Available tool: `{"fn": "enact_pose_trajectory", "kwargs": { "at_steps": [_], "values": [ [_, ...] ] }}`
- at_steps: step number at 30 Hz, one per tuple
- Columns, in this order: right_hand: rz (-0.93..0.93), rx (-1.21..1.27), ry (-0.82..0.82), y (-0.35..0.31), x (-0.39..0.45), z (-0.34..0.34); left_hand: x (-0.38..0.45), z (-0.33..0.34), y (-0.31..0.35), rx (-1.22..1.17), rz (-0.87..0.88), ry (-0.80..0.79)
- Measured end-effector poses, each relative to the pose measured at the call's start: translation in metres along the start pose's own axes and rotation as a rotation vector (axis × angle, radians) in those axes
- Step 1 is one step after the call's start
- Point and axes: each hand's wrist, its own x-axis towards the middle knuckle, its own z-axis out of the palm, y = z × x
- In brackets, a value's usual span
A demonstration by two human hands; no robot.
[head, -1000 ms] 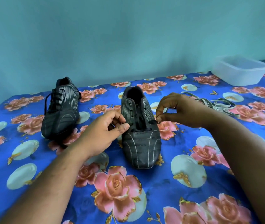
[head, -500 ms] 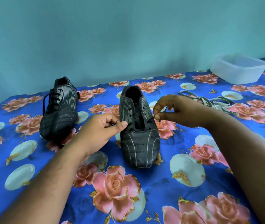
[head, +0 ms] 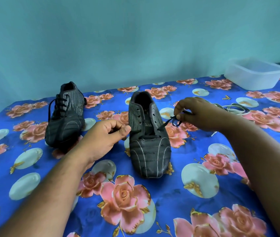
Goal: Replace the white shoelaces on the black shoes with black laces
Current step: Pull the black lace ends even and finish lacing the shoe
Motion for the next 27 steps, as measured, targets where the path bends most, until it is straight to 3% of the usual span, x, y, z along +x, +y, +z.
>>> {"fn": "enact_pose_trajectory", "kwargs": {
  "at_steps": [4, 8, 16, 18, 23, 27],
  "values": [
    [-0.066, 0.296, -0.065, -0.026, -0.006, -0.004, 0.001, 0.006, 0.001, 0.014, -0.016, 0.03],
    [-0.224, 0.206, -0.1, -0.035, -0.005, 0.004, 0.002, 0.009, -0.005, 0.013, 0.016, -0.021],
    [-0.217, 0.183, -0.05, -0.032, -0.006, -0.002, 0.0, -0.001, -0.003, -0.029, 0.007, -0.121],
    [-0.187, 0.216, -0.059, -0.033, -0.006, -0.001, 0.002, 0.001, -0.004, 0.005, 0.008, -0.083],
    [-0.141, 0.304, -0.109, -0.036, -0.009, -0.007, 0.006, 0.025, 0.006, 0.211, 0.299, 0.148],
    [-0.148, 0.246, -0.147, -0.044, -0.01, -0.009, 0.007, 0.051, 0.019, 0.673, 0.341, 0.225]
  ]
}}
